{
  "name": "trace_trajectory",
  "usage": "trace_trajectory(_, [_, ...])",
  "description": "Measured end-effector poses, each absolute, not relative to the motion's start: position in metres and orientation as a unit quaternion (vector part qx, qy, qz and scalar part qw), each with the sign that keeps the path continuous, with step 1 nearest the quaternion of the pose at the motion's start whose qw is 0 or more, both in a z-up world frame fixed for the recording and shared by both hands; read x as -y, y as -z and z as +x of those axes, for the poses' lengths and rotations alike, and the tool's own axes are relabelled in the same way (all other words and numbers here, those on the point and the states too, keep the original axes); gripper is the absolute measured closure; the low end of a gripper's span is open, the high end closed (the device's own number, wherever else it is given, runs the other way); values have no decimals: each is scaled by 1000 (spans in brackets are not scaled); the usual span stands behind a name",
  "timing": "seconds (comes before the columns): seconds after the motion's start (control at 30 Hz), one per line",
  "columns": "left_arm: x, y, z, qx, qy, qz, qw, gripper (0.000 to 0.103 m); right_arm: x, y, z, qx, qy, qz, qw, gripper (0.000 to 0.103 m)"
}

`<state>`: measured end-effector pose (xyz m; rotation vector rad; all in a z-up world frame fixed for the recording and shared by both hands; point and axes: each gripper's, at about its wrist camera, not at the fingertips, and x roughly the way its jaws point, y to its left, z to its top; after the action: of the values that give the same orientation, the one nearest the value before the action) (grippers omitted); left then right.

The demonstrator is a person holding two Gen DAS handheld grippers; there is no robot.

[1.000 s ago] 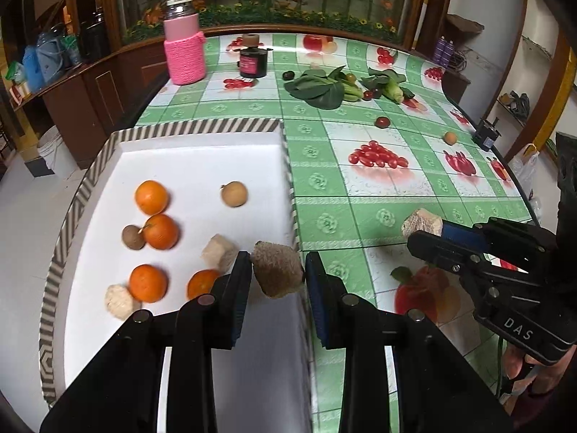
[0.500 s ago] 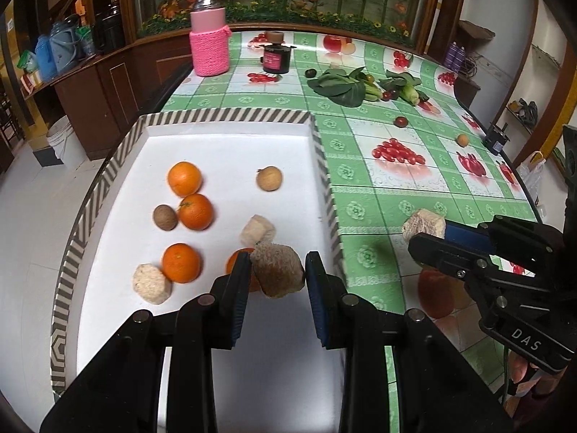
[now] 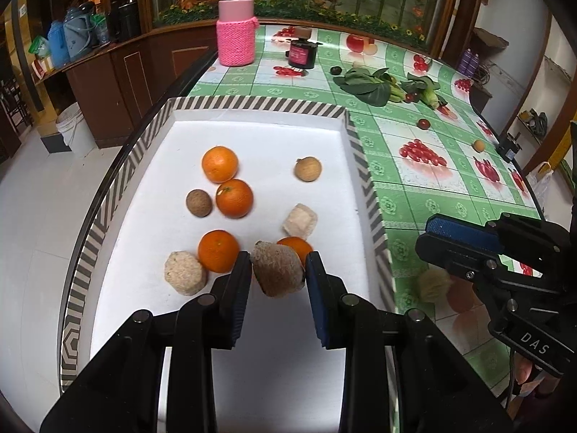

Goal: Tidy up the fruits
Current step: 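Carry the cube and kiwi into the white tray and open both grippers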

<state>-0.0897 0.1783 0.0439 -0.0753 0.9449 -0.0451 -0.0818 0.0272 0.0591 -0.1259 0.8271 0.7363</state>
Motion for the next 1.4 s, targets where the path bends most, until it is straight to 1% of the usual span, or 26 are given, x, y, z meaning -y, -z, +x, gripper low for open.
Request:
trace_trajectory(0.13, [-186,-42,-90,-456,18,-46,889,75,-20,-58,-79,-396,-342,-57,850,85])
trace_trajectory(0.2, [-187,-42,-91,-455,20,-48,889,75,-10,-58,-79,-406,-334,-63,848,80])
trace_trajectory(0.23, [-187,-42,-91,-455,21,-49,889,75,-7,-58,-80,-408,-334,-65,847,74])
trace_trajectory(0.3, [-187,-41,-91,-456,23,-52,888,75,4,-57,-84,-409,-328,-66,849,45])
trace_trajectory(0.33, [-187,-41,-90,-457,23,-53,888,75,9,-56,-86,-407,-323,-65,852,39])
trace_trajectory(0.37, [-186,-40,-89,-457,25,-54,887,75,15,-55,-89,-405,-321,-65,854,38])
trace_trajectory(0.57, [-183,-40,-88,-457,27,-52,887,75,24,-35,-89,-431,-310,-69,845,38])
trace_trajectory(0.77, [-181,-40,-89,-460,27,-49,886,75,16,-26,-85,-437,-309,-85,840,38])
trace_trajectory(0.8, [-181,-39,-88,-461,27,-50,886,75,15,-25,-83,-440,-304,-87,840,40])
trace_trajectory(0.83, [-181,-39,-88,-461,27,-51,885,75,14,-22,-81,-446,-298,-92,839,46])
trace_trajectory(0.87, [-181,-39,-88,-462,27,-52,885,75,11,-19,-79,-455,-296,-98,834,55])
trace_trajectory(0.9, [-181,-39,-88,-462,28,-52,885,75,8,-15,-79,-464,-299,-106,827,71])
trace_trajectory(1.03, [-186,-39,-89,-462,26,-56,885,75,-1,-17,-86,-460,-304,-138,822,72])
trace_trajectory(1.23, [-198,-41,-92,-461,19,-63,885,75,-7,-47,-73,-429,-316,-103,840,71])
trace_trajectory(1.4, [-206,-39,-90,-465,14,-66,883,75,-43,-58,-61,-413,-341,-116,836,71])
